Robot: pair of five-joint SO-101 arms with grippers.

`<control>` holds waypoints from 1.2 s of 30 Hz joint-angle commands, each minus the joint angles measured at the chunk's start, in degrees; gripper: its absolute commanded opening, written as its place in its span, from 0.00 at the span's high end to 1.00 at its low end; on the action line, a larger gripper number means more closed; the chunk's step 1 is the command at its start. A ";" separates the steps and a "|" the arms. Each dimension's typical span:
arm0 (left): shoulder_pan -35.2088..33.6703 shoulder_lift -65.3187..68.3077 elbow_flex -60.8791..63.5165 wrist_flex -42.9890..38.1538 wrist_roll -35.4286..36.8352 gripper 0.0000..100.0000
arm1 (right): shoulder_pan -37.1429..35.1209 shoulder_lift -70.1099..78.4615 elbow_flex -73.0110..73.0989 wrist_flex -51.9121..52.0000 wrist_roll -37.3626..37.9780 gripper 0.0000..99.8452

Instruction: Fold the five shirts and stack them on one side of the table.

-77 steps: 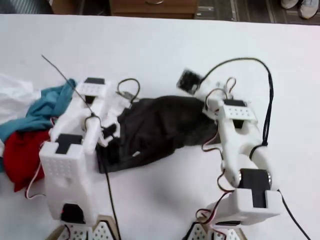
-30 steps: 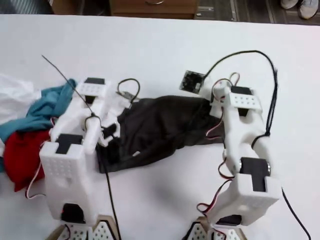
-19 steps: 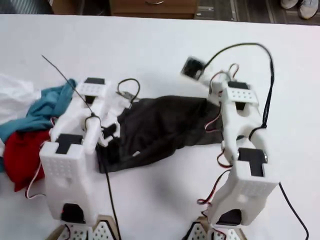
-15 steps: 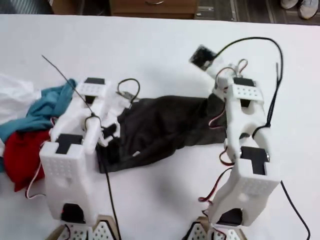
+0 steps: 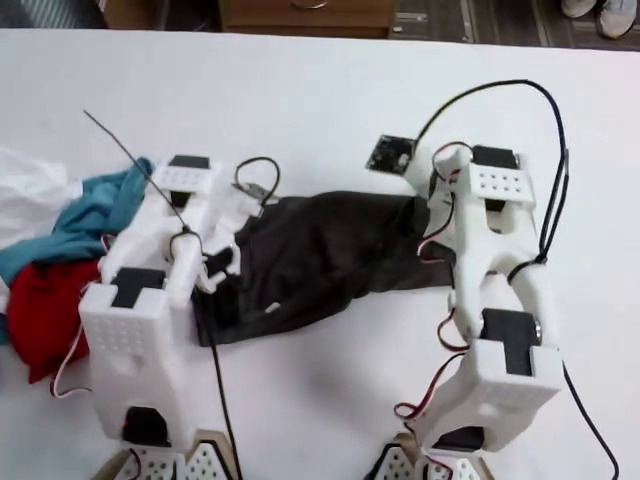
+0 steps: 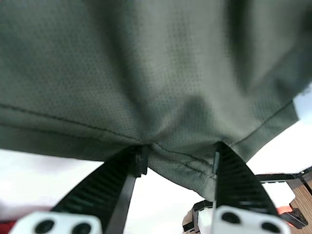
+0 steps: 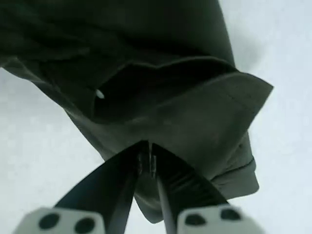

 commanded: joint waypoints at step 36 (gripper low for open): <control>-3.43 -0.18 -20.00 9.49 4.04 0.75 | 5.67 -11.74 8.26 -2.95 -15.38 0.98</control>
